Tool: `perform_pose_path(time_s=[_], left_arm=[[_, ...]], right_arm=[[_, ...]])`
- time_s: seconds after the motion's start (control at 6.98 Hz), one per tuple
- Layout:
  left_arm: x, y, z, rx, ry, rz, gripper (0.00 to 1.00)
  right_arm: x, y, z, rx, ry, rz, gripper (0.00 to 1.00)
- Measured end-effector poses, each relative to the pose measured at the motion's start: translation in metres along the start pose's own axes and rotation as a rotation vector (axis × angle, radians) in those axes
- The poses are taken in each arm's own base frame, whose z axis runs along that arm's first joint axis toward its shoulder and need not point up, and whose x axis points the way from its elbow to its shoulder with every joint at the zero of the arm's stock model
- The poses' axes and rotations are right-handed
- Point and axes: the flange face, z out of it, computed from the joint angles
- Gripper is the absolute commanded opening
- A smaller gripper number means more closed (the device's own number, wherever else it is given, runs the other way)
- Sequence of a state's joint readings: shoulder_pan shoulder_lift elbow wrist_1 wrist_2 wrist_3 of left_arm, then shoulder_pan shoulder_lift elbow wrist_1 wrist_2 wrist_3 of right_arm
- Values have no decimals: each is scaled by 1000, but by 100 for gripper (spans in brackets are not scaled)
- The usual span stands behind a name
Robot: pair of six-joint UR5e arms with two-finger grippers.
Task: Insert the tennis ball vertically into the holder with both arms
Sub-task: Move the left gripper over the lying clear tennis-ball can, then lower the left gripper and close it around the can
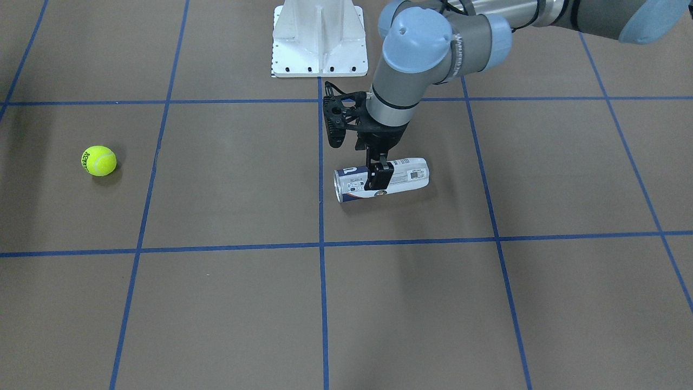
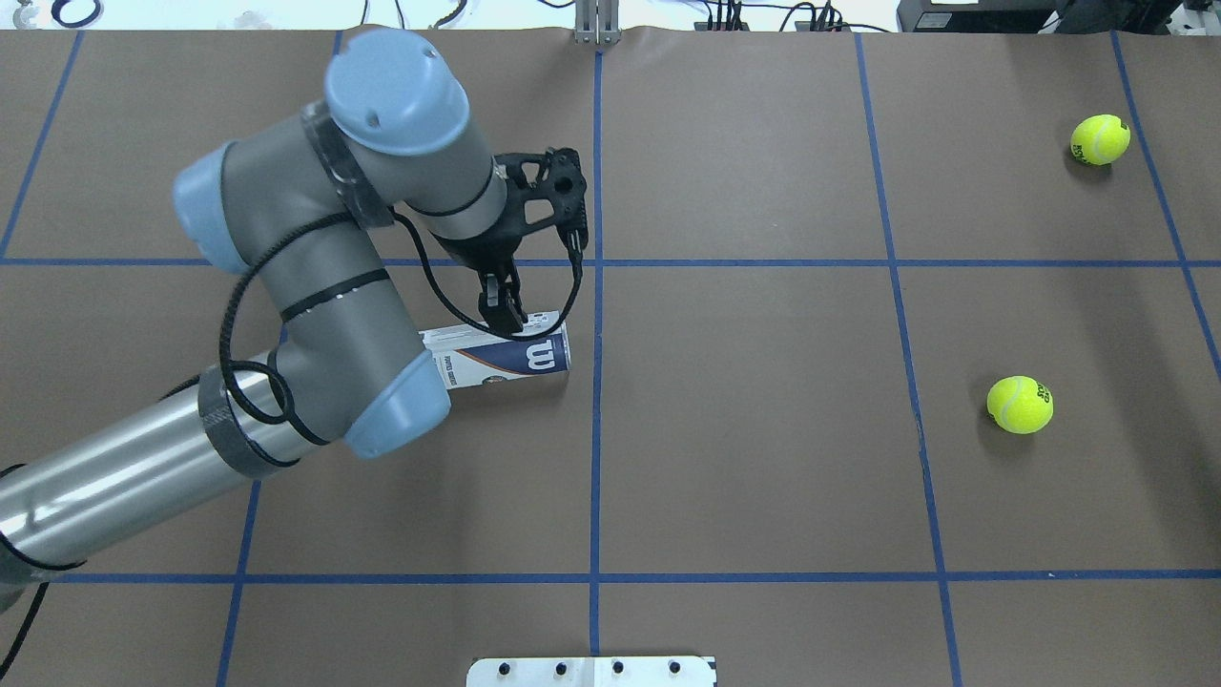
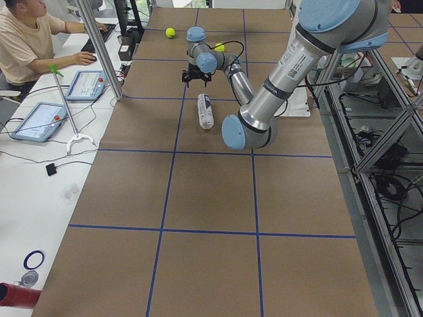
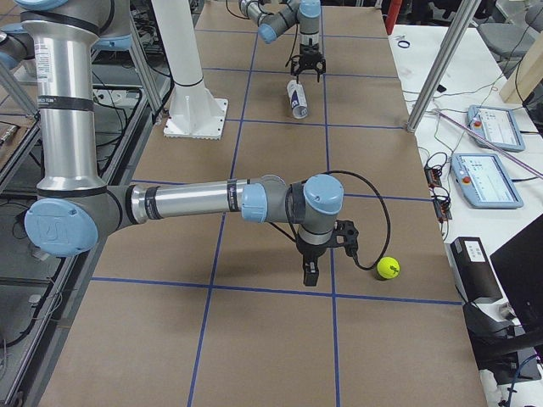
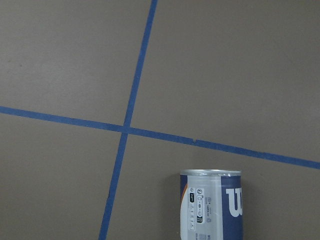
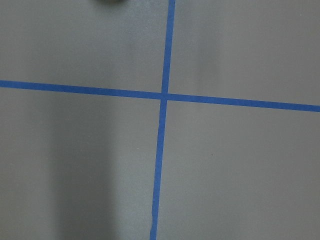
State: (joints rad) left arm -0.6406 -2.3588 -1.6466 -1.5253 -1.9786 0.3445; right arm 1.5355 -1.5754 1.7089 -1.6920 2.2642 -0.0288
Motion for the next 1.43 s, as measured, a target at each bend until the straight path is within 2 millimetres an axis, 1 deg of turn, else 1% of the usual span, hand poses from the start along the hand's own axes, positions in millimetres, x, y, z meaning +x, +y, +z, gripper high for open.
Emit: perform_pose_path(time_s=[0.14,0.29,0.57,0.86,1.43], left_arm=[[15,-9,11,-39,-1,30,100],[22,-14,18,-56,1,40,99],[20,-22,28,-73,5,13,100],[16,-26,38,-49,-4,-52,100],[8,-23,63,-34,-7,-75,99]], right_arm=[[0,0,0,0,0,0,100],[0,0,1,-1,0,1,100],[1,0,1,-3,0,2,100],[2,0,2,-5,0,3,100],[3,0,3,-6,0,5,100]])
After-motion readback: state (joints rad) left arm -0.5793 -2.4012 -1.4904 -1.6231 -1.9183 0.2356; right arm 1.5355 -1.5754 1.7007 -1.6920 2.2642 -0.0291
